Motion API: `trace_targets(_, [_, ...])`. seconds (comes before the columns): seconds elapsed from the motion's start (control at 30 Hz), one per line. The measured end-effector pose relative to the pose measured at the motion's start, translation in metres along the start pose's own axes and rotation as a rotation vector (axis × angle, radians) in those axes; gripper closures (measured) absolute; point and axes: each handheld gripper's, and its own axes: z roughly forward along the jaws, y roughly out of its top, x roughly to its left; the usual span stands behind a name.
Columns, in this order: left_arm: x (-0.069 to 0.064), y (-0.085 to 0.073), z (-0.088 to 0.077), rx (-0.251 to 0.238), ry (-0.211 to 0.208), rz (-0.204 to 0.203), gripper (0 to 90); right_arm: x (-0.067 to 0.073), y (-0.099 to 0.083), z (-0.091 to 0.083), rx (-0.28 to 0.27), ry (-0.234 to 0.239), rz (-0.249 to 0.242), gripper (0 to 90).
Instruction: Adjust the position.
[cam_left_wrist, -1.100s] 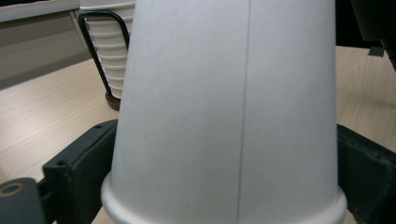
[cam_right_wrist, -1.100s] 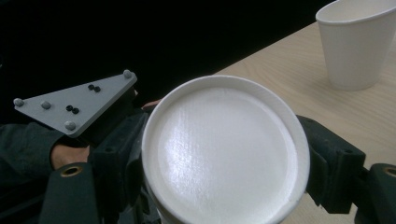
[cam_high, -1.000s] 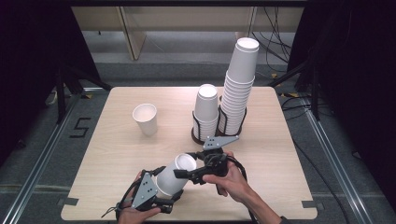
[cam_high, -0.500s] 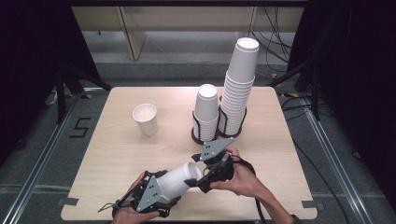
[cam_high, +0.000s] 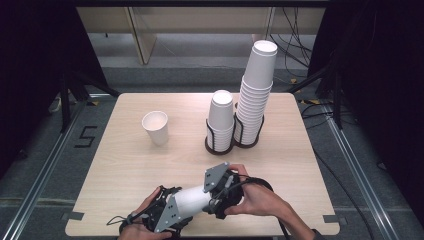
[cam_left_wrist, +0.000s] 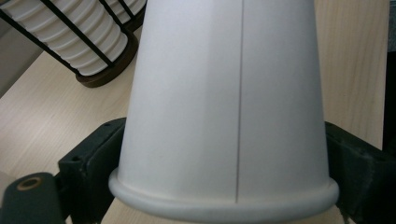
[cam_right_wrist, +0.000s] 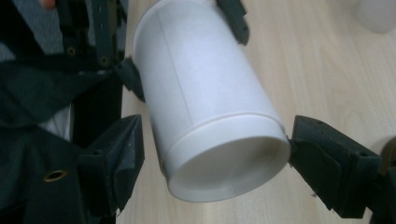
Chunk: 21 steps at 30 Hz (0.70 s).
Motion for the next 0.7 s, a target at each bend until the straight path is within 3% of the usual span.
trace_targets(0.1, [-0.001,0.001,0.000,-0.007,-0.015,-0.005,10.5,0.004,0.004,0.005,0.090,0.001,-0.027,18.5])
trace_targets(0.13, [-0.002,0.002,0.000,-0.005,-0.018,-0.003,10.5,0.004,0.007,0.007,0.098,-0.005,-0.067,18.7])
trace_targets(0.23, [-0.002,0.003,0.000,-0.005,-0.016,0.017,10.5,0.007,0.013,0.008,0.165,-0.004,-0.089,18.4])
trace_targets(0.27, [-0.002,0.004,-0.002,0.006,-0.021,0.025,10.5,0.006,0.016,0.010,0.169,0.003,-0.131,18.4])
trace_targets(0.33, [-0.001,0.005,-0.002,0.003,-0.021,0.038,10.5,0.009,0.018,0.013,0.217,-0.006,-0.126,18.6])
trace_targets(0.4, [-0.001,0.004,-0.002,0.001,-0.028,0.034,10.5,0.008,0.020,0.018,0.227,0.000,-0.150,20.6])
trace_targets(0.53, [-0.003,0.003,-0.001,-0.022,-0.041,0.012,10.5,0.012,0.020,0.020,0.281,-0.007,-0.132,21.8])
trace_targets(0.6, [-0.003,0.003,-0.002,-0.022,-0.044,0.017,10.8,0.014,0.018,0.020,0.270,-0.005,-0.111,22.7])
trace_targets(0.63, [-0.003,0.003,-0.003,-0.019,-0.046,0.018,10.8,0.012,0.017,0.019,0.267,-0.004,-0.147,23.2])
trace_targets(0.67, [-0.003,0.003,-0.003,-0.024,-0.048,0.019,10.7,0.014,0.017,0.019,0.255,0.001,-0.124,23.7])
trace_targets(0.7, [-0.003,0.003,-0.003,-0.034,-0.050,0.020,10.2,0.013,0.016,0.017,0.264,-0.001,-0.148,23.9])
